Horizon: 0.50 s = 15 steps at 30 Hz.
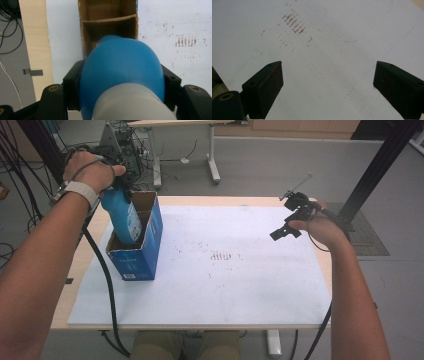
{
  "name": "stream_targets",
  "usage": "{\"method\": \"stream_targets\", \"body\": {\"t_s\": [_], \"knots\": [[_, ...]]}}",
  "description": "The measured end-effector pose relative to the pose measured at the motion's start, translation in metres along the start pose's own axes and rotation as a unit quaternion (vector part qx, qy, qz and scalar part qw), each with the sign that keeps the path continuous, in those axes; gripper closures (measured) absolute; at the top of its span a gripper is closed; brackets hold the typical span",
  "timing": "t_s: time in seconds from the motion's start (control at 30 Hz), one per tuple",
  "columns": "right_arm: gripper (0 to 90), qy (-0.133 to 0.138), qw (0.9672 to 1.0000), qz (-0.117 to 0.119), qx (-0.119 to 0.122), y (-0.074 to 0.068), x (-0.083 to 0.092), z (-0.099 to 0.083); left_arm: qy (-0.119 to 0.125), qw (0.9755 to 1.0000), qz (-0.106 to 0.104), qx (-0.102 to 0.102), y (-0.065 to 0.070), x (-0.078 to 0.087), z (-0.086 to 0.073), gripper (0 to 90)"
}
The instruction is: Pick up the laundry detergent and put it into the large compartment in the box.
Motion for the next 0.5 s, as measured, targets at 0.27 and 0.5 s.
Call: {"method": "stream_targets", "body": {"t_s": [0.27,0.5], "knots": [[9.1,-0.003,1.0,0.0,0.0,0.001,-0.002,0.001,-0.008,1.0,0.001,-0.004,-0.001,-0.012,0.005,37.1],[9.1,-0.006,1.0,0.001,-0.001,0.001,-0.003,0.003,-0.011,0.9999,0.001,-0.006,-0.001,-0.02,0.009,37.1]]}}
Point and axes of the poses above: each handheld gripper's, and its own axes: x roughly backward along the jaws, z roughly out of its top, y roughly to its right, the point moved 5 cm from there along -x, roughly forward along the jaws, and after that the axes turned 15 degrees about -y, right-handed, at the moved point
